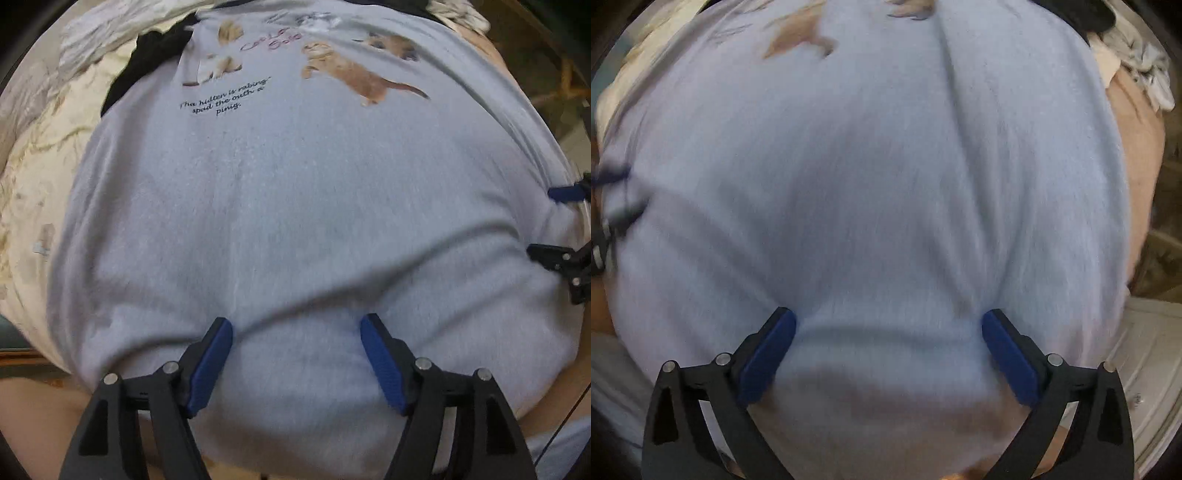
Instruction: Fold clothes
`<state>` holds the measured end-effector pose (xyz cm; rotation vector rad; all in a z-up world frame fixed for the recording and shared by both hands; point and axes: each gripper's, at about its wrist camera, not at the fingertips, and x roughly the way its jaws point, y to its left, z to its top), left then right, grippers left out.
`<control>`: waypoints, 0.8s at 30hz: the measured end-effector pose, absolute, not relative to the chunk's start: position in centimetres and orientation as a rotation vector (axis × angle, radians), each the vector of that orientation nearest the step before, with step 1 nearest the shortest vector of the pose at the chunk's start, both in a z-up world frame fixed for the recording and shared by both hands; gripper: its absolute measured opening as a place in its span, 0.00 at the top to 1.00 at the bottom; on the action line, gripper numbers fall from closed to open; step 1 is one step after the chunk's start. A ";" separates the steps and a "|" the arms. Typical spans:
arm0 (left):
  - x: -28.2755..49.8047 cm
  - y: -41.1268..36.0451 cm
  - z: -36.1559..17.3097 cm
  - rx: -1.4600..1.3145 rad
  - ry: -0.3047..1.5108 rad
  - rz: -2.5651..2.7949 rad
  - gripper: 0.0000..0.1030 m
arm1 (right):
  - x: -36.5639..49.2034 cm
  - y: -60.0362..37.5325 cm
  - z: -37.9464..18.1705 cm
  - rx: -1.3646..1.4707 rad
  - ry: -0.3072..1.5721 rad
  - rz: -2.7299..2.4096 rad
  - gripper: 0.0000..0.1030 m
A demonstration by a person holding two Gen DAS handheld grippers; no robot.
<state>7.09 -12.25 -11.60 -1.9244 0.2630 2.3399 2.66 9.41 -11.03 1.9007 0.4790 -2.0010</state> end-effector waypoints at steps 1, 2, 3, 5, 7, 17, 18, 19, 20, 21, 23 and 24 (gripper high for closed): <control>7.5 -12.4 -11.3 -1.904 0.261 2.345 0.29 | 3.2 9.7 -10.7 1.902 0.460 -2.023 0.01; 7.8 -12.8 -10.9 -1.886 0.237 2.346 0.29 | 3.1 9.7 -10.4 1.923 0.430 -2.036 0.01; 7.8 -13.4 -10.3 -1.871 0.179 2.339 0.29 | 2.9 9.5 -10.1 1.935 0.401 -2.050 0.01; 7.2 -14.8 -8.1 -1.769 0.112 2.408 0.29 | 2.2 8.7 -8.5 1.884 0.341 -2.099 0.01; 6.5 -16.5 -5.4 -1.631 0.062 2.506 0.29 | 1.4 7.7 -6.0 1.772 0.287 -2.170 0.01; -6.6 -24.6 -1.7 -1.302 0.132 2.722 0.29 | -3.5 4.9 -4.9 1.395 0.072 -2.228 0.01; -8.4 -25.3 -2.1 -1.305 0.116 2.715 0.29 | -4.0 4.7 -5.7 1.375 0.065 -2.227 0.01; -9.5 -25.9 -2.3 -1.305 0.073 2.717 0.29 | -4.3 4.1 -6.4 1.358 0.059 -2.231 0.01; -10.7 -26.4 -2.4 -1.303 0.042 2.717 0.29 | -4.7 4.0 -6.5 1.356 0.049 -2.228 0.01; -11.9 -26.7 -2.6 -1.300 0.031 2.716 0.29 | -5.3 3.6 -7.0 1.367 0.030 -2.217 0.01; -14.2 -26.7 -3.5 -1.295 0.071 2.713 0.29 | -6.3 3.1 -7.9 1.389 -0.004 -2.189 0.01; -15.0 -26.5 -4.0 -1.287 0.101 2.696 0.29 | -6.8 2.9 -8.3 1.396 -0.015 -2.175 0.01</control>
